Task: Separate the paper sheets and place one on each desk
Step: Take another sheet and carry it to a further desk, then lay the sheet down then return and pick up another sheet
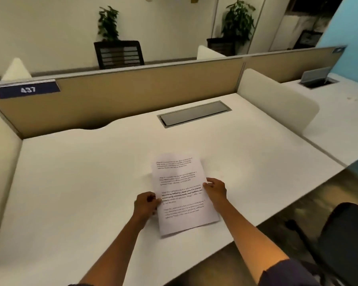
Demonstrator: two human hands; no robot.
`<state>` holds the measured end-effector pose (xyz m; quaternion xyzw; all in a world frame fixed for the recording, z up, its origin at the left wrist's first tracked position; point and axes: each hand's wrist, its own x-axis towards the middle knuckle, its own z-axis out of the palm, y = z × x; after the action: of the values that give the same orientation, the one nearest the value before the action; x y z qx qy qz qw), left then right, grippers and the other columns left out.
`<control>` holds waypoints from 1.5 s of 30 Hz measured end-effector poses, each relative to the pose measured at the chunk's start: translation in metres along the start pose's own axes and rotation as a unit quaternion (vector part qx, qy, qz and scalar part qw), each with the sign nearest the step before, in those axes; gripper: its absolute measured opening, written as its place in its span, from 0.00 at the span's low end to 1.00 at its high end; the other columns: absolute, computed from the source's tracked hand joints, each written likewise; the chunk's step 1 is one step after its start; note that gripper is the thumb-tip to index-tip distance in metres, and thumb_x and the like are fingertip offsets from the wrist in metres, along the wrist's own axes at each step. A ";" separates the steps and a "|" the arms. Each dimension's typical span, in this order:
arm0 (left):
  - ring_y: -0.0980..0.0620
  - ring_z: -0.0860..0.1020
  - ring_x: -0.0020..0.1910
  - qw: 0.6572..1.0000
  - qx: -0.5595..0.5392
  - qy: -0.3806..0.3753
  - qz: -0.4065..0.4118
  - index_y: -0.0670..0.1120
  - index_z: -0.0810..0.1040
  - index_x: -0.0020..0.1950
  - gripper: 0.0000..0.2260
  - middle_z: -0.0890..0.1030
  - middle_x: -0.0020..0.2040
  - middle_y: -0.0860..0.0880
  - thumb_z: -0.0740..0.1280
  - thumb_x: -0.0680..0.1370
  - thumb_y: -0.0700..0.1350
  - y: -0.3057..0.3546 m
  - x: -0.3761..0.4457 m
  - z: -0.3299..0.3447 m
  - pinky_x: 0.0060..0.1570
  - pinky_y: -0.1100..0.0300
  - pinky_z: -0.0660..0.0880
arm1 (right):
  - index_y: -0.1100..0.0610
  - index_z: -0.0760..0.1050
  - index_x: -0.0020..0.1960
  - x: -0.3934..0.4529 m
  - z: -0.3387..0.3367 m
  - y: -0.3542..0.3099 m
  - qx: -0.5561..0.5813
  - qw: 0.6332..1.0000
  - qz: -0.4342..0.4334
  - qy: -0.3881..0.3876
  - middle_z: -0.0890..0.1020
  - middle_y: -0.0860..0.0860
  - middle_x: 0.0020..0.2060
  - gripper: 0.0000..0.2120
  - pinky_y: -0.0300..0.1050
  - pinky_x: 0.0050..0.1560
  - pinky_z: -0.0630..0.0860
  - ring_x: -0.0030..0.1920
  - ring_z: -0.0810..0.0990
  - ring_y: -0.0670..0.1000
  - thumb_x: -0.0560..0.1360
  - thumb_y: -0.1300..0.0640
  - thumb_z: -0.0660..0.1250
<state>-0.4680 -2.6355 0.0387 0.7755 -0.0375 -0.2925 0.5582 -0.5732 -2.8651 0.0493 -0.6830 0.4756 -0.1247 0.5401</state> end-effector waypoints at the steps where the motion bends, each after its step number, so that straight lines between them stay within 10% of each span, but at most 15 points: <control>1: 0.45 0.77 0.37 1.000 -0.009 0.015 -0.002 0.34 0.79 0.51 0.08 0.82 0.48 0.31 0.71 0.74 0.36 0.004 0.003 0.001 0.37 0.53 0.75 | 0.57 0.79 0.62 0.011 0.003 -0.007 -0.009 1.000 -0.006 -0.009 0.84 0.57 0.55 0.15 0.42 0.50 0.74 0.51 0.81 0.55 0.76 0.61 0.67; 17: 0.47 0.80 0.35 0.999 0.014 0.047 -0.008 0.42 0.78 0.64 0.20 0.84 0.44 0.40 0.71 0.72 0.34 0.033 0.037 0.032 0.30 0.61 0.74 | 0.63 0.76 0.63 0.074 0.008 -0.032 -0.057 0.994 -0.085 -0.029 0.81 0.60 0.60 0.15 0.46 0.59 0.76 0.58 0.81 0.59 0.76 0.68 0.65; 20: 0.45 0.81 0.45 0.994 0.076 0.075 0.001 0.41 0.74 0.67 0.24 0.83 0.49 0.41 0.74 0.72 0.38 0.032 0.046 0.037 0.42 0.57 0.78 | 0.62 0.72 0.68 0.077 0.004 -0.032 -0.107 0.985 -0.124 -0.053 0.76 0.59 0.66 0.20 0.48 0.66 0.73 0.65 0.76 0.59 0.76 0.67 0.66; 28: 0.46 0.54 0.79 0.883 0.451 -0.019 0.131 0.50 0.60 0.78 0.34 0.54 0.80 0.47 0.67 0.76 0.58 0.010 0.056 0.039 0.75 0.52 0.56 | 0.54 0.73 0.67 0.066 0.002 0.005 -0.317 0.904 -0.285 -0.033 0.74 0.51 0.68 0.17 0.48 0.68 0.66 0.68 0.71 0.54 0.79 0.55 0.63; 34: 0.46 0.44 0.80 0.820 0.543 -0.081 0.164 0.48 0.52 0.79 0.36 0.44 0.81 0.48 0.59 0.78 0.63 0.005 0.065 0.052 0.76 0.46 0.49 | 0.51 0.68 0.72 0.063 0.013 0.023 -0.436 0.859 -0.267 -0.033 0.66 0.49 0.75 0.23 0.49 0.74 0.57 0.75 0.62 0.51 0.81 0.42 0.54; 45: 0.46 0.41 0.80 0.812 0.558 -0.085 0.149 0.46 0.45 0.80 0.37 0.39 0.80 0.46 0.55 0.79 0.64 0.010 0.077 0.075 0.77 0.43 0.44 | 0.51 0.45 0.80 0.083 0.020 0.031 -0.485 0.840 -0.219 -0.105 0.43 0.51 0.81 0.34 0.57 0.79 0.41 0.80 0.42 0.53 0.80 0.36 0.48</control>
<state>-0.4384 -2.7321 0.0007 0.9106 -0.3567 -0.1997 0.0605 -0.5323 -2.9165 -0.0133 -0.9532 0.2532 0.0793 0.1448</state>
